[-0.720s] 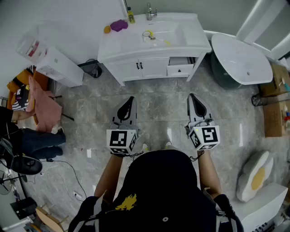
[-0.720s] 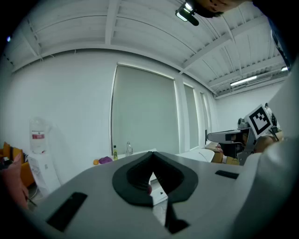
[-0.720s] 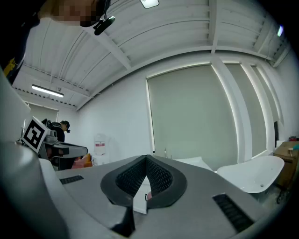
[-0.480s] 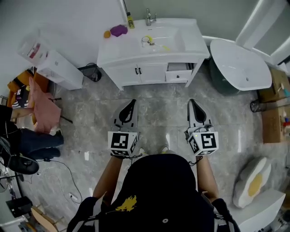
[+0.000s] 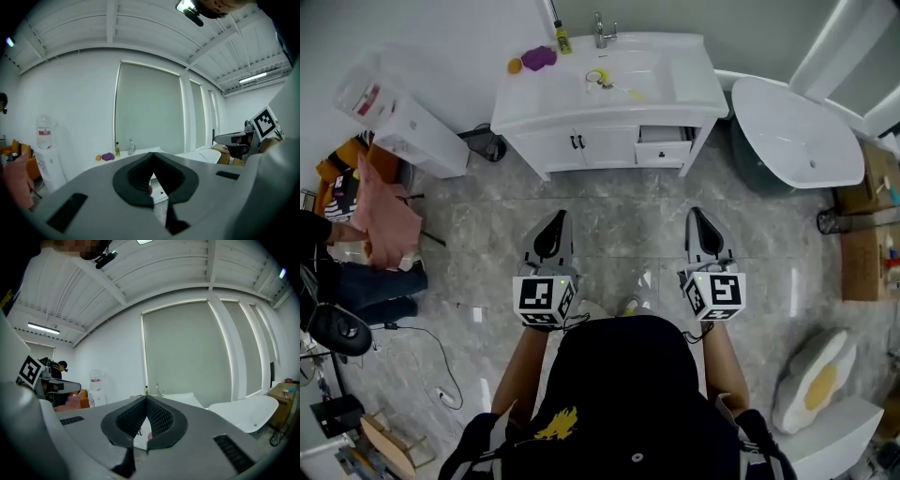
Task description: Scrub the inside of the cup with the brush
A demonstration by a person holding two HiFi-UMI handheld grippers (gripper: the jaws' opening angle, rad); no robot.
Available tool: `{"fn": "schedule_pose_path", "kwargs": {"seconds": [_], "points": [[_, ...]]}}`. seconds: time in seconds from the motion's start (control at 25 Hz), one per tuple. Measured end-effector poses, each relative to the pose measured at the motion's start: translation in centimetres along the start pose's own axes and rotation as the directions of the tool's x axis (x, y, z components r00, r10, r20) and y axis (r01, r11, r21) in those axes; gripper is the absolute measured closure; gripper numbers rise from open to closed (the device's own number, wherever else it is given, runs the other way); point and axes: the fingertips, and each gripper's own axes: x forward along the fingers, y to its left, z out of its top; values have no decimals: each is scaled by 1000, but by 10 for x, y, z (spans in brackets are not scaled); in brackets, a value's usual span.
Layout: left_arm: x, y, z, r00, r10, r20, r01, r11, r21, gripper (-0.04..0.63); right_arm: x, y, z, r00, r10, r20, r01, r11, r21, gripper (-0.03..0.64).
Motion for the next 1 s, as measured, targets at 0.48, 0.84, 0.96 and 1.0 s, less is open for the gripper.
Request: {"fn": "schedule_pose_path", "kwargs": {"seconds": [0.48, 0.84, 0.96, 1.0], "points": [[23, -3, -17, 999, 2, -38, -2, 1000, -6, 577, 36, 12, -21, 994, 96, -58, -92, 994, 60, 592], [131, 74, -42, 999, -6, -36, 5, 999, -50, 578, 161, 29, -31, 984, 143, -105, -142, 990, 15, 592], [191, 106, -33, 998, -51, -33, 50, 998, -33, 577, 229, 26, -20, 983, 140, -116, -142, 990, -13, 592], [211, 120, -29, 998, -63, -30, 62, 998, -28, 578, 253, 26, -17, 982, 142, -121, -147, 989, -30, 592]]}}
